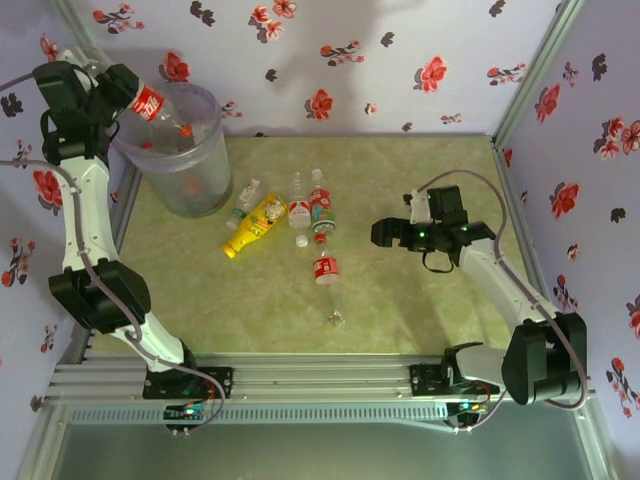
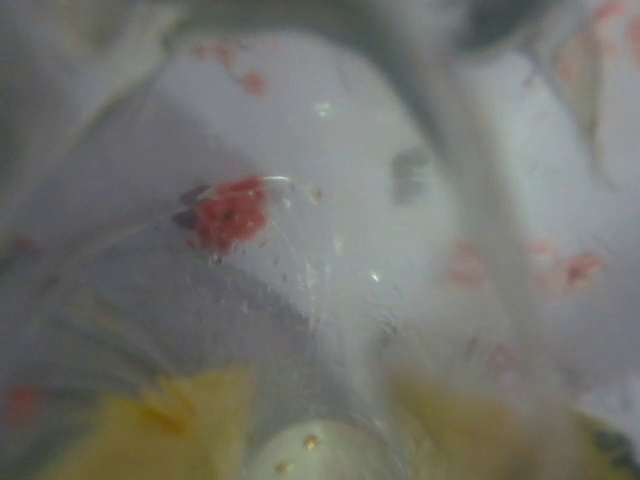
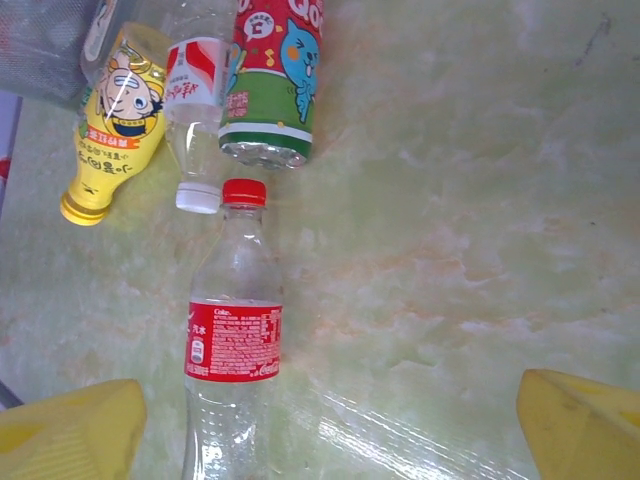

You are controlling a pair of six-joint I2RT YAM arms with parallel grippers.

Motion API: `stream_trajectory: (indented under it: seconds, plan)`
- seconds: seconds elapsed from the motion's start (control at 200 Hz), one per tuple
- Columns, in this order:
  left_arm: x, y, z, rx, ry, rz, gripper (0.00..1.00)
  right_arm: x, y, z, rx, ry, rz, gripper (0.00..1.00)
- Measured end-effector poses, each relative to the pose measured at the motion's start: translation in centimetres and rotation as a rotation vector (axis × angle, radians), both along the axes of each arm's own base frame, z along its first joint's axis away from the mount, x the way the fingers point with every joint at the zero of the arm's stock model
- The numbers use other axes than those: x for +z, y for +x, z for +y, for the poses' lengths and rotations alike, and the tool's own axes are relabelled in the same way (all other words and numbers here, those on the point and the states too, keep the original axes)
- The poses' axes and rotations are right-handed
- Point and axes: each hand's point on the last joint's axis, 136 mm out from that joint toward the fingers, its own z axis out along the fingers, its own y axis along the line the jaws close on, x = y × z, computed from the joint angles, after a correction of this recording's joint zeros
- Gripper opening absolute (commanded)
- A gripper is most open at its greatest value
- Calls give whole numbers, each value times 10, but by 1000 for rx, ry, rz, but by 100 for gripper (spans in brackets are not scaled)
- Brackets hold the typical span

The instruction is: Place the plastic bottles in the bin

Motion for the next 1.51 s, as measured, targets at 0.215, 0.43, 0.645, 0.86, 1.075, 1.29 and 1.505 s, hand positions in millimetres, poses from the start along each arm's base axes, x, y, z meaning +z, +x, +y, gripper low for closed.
stream_trajectory:
  seconds: [0.215,0.43,0.645,0.86,1.075,1.29,1.505]
  plan:
    - [-36,20,2,34,14,59,6,5,-4,-5,-7,-10,-14,96]
    - [-61,37,-30,-14,90,102,7,4,-4,-7,-14,-18,-13,96]
    - [-97,55,-56,-55,176,164,7,2,-5,-10,-22,-29,-5,96]
    - [-127,66,-66,-82,262,219,7,0,-5,-12,-29,-40,1,96]
    - [-161,68,-66,-110,309,307,8,-1,-5,-13,-34,-50,-2,96]
    - [-200,73,-67,-150,341,416,16,-1,-5,-14,-34,-55,-2,96]
    - [-218,75,-67,-168,351,463,49,-3,-5,-17,-43,-69,3,96]
